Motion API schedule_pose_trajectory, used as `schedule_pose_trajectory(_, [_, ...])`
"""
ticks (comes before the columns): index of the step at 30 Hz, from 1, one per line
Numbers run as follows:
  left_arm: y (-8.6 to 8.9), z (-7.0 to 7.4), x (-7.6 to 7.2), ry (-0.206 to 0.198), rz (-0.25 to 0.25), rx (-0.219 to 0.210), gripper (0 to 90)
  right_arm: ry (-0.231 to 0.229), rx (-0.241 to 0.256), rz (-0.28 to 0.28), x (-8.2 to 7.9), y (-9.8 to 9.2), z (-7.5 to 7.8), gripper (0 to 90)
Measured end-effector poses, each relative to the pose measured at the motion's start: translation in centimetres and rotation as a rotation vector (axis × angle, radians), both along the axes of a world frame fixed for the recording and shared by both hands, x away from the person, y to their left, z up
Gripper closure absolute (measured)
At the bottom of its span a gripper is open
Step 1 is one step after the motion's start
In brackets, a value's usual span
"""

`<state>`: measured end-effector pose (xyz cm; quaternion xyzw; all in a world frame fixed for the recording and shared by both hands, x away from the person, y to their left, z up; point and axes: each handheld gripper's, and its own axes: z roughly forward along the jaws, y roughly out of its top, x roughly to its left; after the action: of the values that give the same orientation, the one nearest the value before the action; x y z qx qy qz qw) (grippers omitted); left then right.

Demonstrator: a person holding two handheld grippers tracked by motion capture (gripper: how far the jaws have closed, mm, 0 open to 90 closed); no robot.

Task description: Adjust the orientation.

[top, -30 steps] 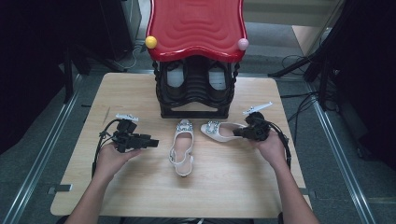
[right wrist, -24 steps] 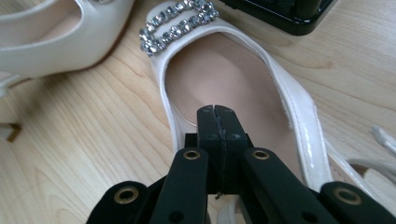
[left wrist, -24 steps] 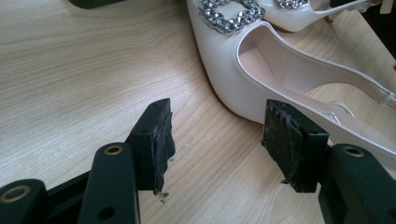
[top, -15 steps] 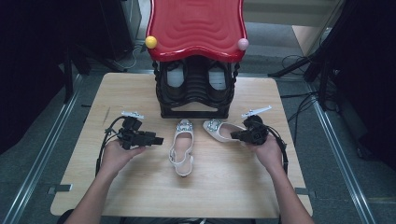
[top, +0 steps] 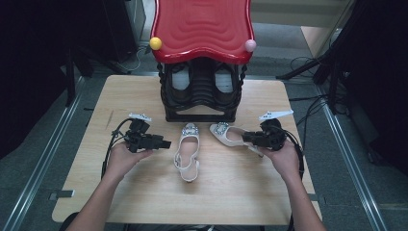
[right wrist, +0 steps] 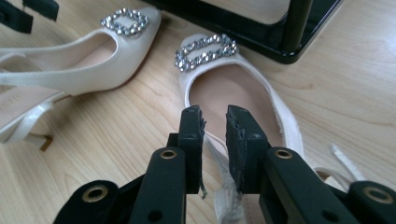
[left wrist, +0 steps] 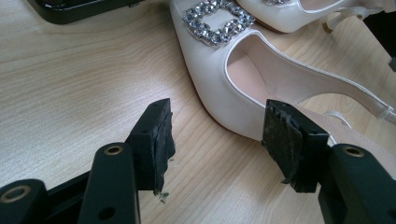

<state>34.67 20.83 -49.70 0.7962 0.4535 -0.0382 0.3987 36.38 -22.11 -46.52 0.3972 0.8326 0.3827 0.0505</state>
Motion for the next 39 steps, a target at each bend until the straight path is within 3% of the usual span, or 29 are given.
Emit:
schedule_pose_trajectory(17, [-0.3,0.0,0.0,0.004,-0.007,0.006,43.0,0.057,-0.091,0.059,1.1,2.4,-3.1,79.3])
schedule_pose_trajectory(22, [-0.2,-0.1,0.1,0.007,-0.007,0.003,43.0,0.072,-0.086,0.039,1.2,2.6,-2.9,86.6])
schedule_pose_trajectory(30, [-0.1,0.0,0.0,0.005,-0.007,0.006,43.0,0.034,-0.101,0.041,0.4,4.3,-1.8,88.4])
schedule_pose_trajectory(39, [0.1,-0.1,-0.2,0.006,-0.002,0.010,43.0,0.074,-0.067,0.052,-0.1,6.9,-1.8,88.3])
